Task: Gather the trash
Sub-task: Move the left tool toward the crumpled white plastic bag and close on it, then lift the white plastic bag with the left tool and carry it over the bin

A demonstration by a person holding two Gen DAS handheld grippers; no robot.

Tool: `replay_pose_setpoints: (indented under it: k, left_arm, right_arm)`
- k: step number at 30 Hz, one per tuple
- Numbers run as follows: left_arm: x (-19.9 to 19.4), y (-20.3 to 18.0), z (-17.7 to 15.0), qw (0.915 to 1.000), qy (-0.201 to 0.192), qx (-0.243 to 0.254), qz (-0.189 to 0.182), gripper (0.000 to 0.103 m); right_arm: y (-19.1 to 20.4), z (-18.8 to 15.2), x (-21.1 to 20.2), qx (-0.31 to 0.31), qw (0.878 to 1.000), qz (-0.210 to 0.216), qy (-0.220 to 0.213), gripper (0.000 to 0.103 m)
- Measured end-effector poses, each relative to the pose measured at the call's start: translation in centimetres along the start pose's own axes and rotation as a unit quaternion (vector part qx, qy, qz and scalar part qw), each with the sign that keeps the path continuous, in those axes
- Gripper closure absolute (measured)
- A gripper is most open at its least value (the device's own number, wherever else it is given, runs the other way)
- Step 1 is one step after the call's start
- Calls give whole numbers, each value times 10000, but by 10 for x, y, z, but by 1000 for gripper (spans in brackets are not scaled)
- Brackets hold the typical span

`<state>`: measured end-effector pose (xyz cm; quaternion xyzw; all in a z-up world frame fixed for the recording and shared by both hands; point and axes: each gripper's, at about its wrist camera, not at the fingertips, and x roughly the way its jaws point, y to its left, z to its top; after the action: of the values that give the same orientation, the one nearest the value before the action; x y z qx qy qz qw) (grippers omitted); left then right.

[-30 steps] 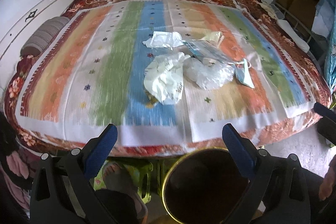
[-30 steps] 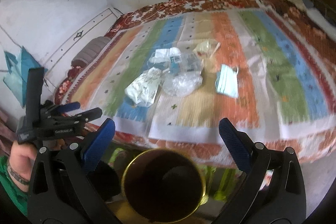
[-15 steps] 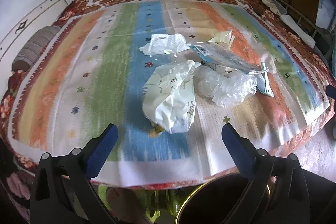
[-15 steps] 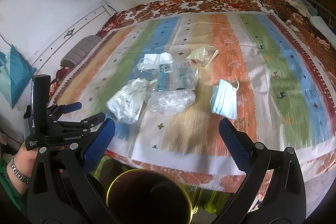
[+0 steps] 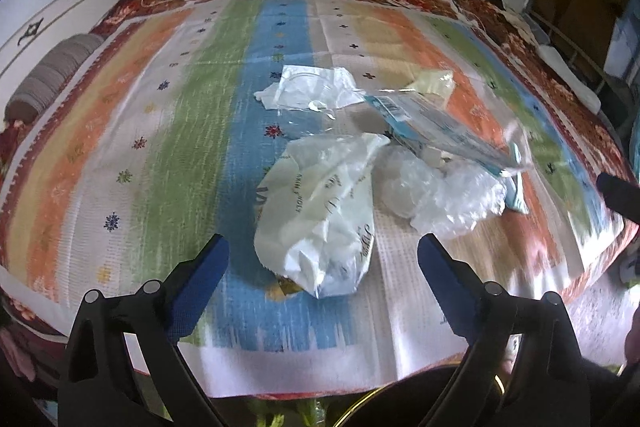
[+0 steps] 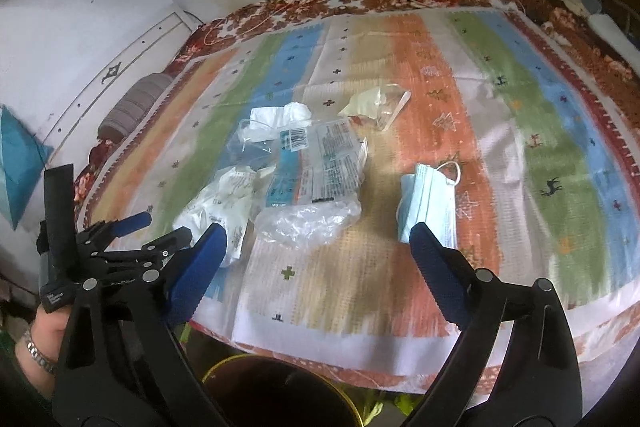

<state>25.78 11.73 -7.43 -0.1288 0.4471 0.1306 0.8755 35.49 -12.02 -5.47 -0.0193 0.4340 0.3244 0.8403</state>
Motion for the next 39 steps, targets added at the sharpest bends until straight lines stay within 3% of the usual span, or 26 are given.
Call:
replay_pose_setpoints:
  k: [5, 14, 18, 23, 28, 29, 31, 35, 39]
  left_arm:
    - [10, 10, 6, 9995, -6, -277, -165, 15]
    - [27, 5, 10, 9994, 94, -208, -247, 24]
    - [31, 6, 9, 9991, 96, -240, -344, 28]
    - [39, 1, 7, 9995, 93, -65, -300, 37]
    - [43, -4, 6, 9995, 100, 74, -287, 63]
    - [41, -4, 6, 9995, 62, 88, -293, 65]
    - [38, -5, 10, 9993, -8, 46, -369, 77]
    - [33, -11, 14, 9991, -12, 59, -418, 93]
    - [21, -16, 16, 9987, -106, 145, -484, 94]
  right_arm:
    - [-10, 9, 18, 342, 9991, 233, 105, 19]
    - [-40, 17, 62, 1318, 9880, 697, 415, 30]
    - [-45, 18, 75, 1548, 9831, 826, 521, 40]
    - [-49, 18, 92, 1801, 9762, 994, 689, 61]
    - [-38, 19, 99, 1590, 9793, 1012, 737, 88]
    - [-37, 20, 99, 1566, 9798, 1007, 734, 91]
    - [-35, 21, 97, 1500, 9812, 978, 725, 99]
    - [-34, 24, 84, 1362, 9846, 939, 559, 102]
    - [-29, 28, 66, 1222, 9878, 902, 347, 103]
